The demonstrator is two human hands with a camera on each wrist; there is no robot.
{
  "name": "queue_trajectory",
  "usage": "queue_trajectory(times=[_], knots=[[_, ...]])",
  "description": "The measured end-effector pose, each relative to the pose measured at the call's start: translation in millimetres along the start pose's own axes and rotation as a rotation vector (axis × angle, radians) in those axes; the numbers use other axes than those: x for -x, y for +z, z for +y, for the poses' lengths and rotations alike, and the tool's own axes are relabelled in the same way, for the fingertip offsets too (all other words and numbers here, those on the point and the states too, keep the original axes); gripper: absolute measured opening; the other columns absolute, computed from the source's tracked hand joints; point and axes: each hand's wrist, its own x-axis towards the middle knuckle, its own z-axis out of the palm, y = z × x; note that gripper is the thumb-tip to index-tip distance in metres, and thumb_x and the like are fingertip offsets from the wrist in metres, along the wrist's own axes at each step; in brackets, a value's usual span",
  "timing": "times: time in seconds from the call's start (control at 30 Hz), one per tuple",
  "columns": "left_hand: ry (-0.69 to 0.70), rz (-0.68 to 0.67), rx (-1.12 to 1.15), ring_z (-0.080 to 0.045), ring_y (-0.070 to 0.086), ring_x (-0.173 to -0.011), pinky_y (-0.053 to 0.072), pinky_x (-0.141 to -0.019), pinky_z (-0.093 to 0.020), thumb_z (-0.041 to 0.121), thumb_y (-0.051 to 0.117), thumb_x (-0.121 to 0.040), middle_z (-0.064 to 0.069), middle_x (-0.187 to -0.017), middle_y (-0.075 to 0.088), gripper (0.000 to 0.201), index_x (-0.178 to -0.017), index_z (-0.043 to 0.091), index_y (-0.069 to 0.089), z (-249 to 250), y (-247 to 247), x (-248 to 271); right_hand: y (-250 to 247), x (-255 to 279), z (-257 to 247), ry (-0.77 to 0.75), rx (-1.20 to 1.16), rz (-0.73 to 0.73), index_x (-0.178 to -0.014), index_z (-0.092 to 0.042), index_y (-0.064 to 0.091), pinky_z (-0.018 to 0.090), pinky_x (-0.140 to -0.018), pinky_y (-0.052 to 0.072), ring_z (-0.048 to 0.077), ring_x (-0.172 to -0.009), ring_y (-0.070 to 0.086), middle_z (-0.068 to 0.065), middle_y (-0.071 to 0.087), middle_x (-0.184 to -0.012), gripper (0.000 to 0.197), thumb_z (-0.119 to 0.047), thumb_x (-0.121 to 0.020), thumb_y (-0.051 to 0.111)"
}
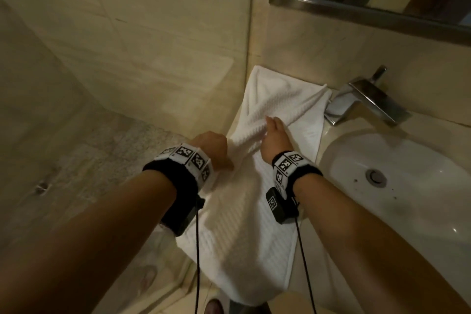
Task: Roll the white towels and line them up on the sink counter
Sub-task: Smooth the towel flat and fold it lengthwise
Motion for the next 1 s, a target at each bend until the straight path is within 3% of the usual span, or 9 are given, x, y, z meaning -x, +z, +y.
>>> queue_trajectory(times=[0.13, 0.23, 0.37, 0.5, 0.63, 0.7, 0.8, 0.93, 1.0], knots=[[0.007, -0.263, -0.065, -0.029, 0.053, -0.121, 0.047, -0.094, -0.031, 0.033, 0.083, -0.064, -0.011, -0.134, 0.053, 0.083, -0.135, 0.01, 0.048, -1, 7, 22, 0, 18, 14, 0.016, 0.119, 0.033, -0.153, -0.02, 0.017, 0.04, -0.118, 0.021, 0.03, -0.144, 0.02, 0.004, 0.004, -0.161, 0.061, -0.016, -0.097, 0.042], [-0.027, -0.214, -0.218, -0.03, 0.058, -0.114, 0.051, -0.092, -0.04, 0.034, 0.078, -0.058, -0.009, -0.13, 0.054, 0.099, -0.145, 0.019, 0.032, -20, 32, 27, -6, 17, 26, 0.016, 0.185, -0.052, -0.154, -0.025, 0.008, 0.042, -0.118, 0.018, 0.029, -0.146, 0.012, -0.001, 0.001, -0.162, 0.062, -0.024, -0.099, 0.037], [0.079, -0.074, -0.309, -0.03, 0.06, -0.11, 0.048, -0.089, -0.034, 0.029, 0.054, -0.091, -0.009, -0.117, 0.062, 0.032, -0.118, 0.013, 0.061, -20, 30, 55, -16, 29, 20, 0.072, 0.164, -0.082, -0.155, -0.018, 0.004, 0.034, -0.119, 0.019, 0.026, -0.147, 0.011, 0.007, 0.0, -0.161, 0.067, -0.025, -0.1, 0.042], [0.092, 0.093, -0.492, -0.027, 0.066, -0.101, 0.048, -0.073, -0.03, 0.018, 0.046, -0.095, -0.006, -0.107, 0.069, 0.027, -0.107, 0.012, 0.069, -6, 23, 73, -13, 66, -5, 0.279, -0.311, 0.093, -0.145, -0.006, 0.031, 0.037, -0.095, 0.047, 0.036, -0.123, 0.049, 0.02, 0.04, -0.143, 0.06, -0.035, -0.095, 0.049], [0.168, 0.177, -0.422, -0.027, 0.067, -0.097, 0.041, -0.067, -0.027, 0.025, 0.052, -0.091, -0.008, -0.103, 0.069, 0.025, -0.105, 0.012, 0.069, 15, 18, 96, 0, 111, -40, 0.451, -0.963, -0.36, -0.115, -0.008, 0.056, 0.039, -0.063, 0.059, 0.034, -0.09, 0.068, 0.018, 0.066, -0.109, 0.072, -0.07, -0.077, 0.057], [0.183, 0.072, -0.161, -0.026, 0.064, -0.096, 0.037, -0.069, -0.027, 0.034, 0.056, -0.091, -0.011, -0.106, 0.067, 0.031, -0.107, 0.011, 0.066, 24, 21, 101, 6, 121, -47, 0.474, -1.011, -0.415, -0.1, -0.007, 0.06, 0.045, -0.073, 0.058, 0.033, -0.091, 0.064, 0.017, 0.066, -0.1, 0.044, -0.047, -0.084, 0.06], [0.183, -0.161, 0.206, -0.019, 0.054, -0.089, 0.037, -0.071, -0.025, 0.037, 0.075, -0.077, -0.006, -0.102, 0.063, 0.039, -0.107, 0.013, 0.068, 17, 27, 106, 15, 128, -30, 0.429, -0.82, -0.26, -0.081, -0.004, 0.058, 0.043, -0.095, 0.051, 0.03, -0.098, 0.059, 0.015, 0.06, -0.086, 0.014, -0.012, -0.09, 0.052], [0.122, -0.132, -0.208, -0.03, 0.042, -0.117, 0.041, -0.093, -0.04, 0.044, 0.082, -0.063, -0.006, -0.127, 0.042, 0.074, -0.127, 0.026, 0.049, -15, 46, 115, 21, 154, -4, 0.379, -0.444, -0.179, -0.115, -0.002, 0.063, 0.028, -0.08, 0.044, 0.031, -0.109, 0.06, 0.014, 0.065, -0.115, 0.046, -0.041, -0.092, 0.059], [0.133, -0.13, -0.289, -0.031, 0.046, -0.118, 0.042, -0.097, -0.043, 0.036, 0.08, -0.067, -0.007, -0.127, 0.044, 0.072, -0.129, 0.024, 0.045, -26, 60, 120, 27, 156, 2, 0.439, -0.701, -0.152, -0.127, -0.002, 0.057, 0.024, -0.075, 0.05, 0.032, -0.113, 0.059, 0.017, 0.06, -0.125, 0.038, -0.024, -0.096, 0.056]])
